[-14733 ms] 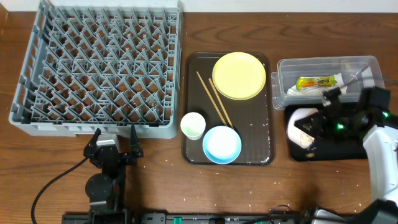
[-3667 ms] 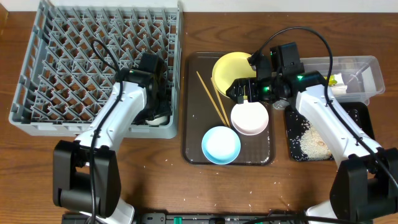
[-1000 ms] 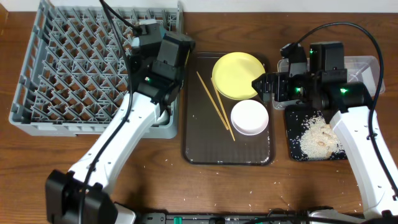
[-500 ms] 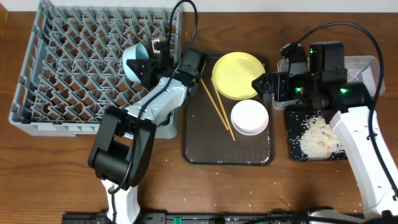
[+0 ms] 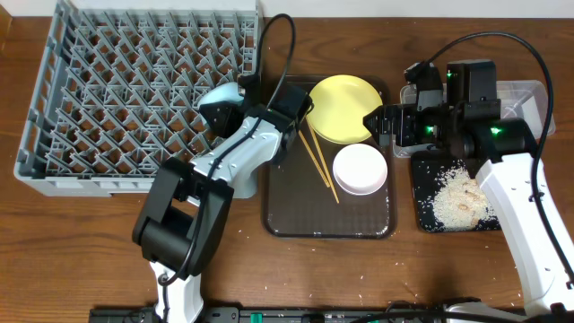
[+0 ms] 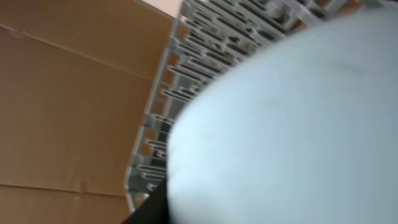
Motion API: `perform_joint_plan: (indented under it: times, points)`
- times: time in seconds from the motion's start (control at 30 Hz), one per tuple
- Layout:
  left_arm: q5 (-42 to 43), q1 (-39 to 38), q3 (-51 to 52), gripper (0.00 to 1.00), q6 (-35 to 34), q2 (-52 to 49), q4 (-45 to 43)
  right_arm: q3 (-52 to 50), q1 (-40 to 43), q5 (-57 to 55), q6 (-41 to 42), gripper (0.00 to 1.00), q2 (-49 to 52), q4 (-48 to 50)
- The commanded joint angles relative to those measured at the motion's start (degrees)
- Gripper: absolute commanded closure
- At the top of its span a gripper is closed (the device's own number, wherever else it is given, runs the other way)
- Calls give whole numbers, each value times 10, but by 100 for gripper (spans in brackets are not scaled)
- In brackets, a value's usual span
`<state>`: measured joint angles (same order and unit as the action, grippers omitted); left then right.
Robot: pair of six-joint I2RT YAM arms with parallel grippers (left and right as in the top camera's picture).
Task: Sort waste into correct bins and load items into the dishwasher
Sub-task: 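Place the light-blue bowl into the dish rack with the left gripper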
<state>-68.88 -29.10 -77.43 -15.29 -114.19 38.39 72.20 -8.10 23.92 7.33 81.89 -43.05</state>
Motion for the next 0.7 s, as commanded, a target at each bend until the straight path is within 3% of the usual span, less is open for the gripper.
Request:
perform_joint_plan:
  times: [0.0, 0.17, 0.33, 0.43, 0.53, 0.67]
  points:
    - [165, -1, -4, 65, -2, 21, 11, 12, 2, 1, -6, 1, -6, -1]
    - [301, -1, -15, 43, 19, 98, 23, 12, 2, 1, -6, 1, -6, -1]
    - [411, -1, -15, 33, 19, 185, 24, 12, 2, 0, -6, 1, -6, -1]
    - [495, -1, -15, 31, 19, 236, 16, 12, 2, 0, -6, 1, -6, -1]
    - [638, -1, -14, 31, 8, 258, 8, 12, 2, 1, -6, 1, -6, -1]
    - [747, -1, -6, 31, -89, 241, 10, 12, 2, 1, -6, 1, -6, -1]
